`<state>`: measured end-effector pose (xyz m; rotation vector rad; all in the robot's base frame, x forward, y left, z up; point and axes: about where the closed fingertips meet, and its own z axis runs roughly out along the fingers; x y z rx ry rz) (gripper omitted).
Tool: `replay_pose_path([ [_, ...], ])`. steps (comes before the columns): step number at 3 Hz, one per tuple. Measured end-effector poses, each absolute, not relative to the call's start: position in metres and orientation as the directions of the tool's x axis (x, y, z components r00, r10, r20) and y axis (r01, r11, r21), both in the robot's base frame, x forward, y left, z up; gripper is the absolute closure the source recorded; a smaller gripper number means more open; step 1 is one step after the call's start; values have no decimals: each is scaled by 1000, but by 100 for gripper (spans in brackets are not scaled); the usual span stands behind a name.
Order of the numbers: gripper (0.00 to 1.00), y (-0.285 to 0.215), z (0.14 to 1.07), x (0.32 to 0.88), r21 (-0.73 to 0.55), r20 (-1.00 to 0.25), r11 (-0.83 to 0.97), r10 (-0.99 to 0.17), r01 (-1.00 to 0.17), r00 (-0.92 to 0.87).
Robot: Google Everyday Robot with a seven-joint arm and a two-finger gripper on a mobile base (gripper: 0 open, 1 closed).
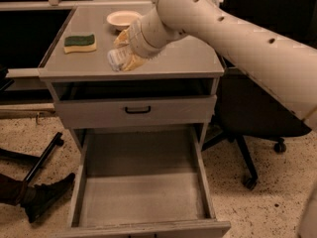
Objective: Pick blue plastic bottle from middle drawer and place on counter
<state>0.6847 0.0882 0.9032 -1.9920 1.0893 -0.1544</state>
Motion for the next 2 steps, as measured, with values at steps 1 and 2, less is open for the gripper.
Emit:
replay_pose_path([
  [1, 100, 96, 905, 736, -737, -251, -244, -767, -630, 590],
  [2, 100, 109, 899, 772, -750, -236, -220, -792, -623, 563],
])
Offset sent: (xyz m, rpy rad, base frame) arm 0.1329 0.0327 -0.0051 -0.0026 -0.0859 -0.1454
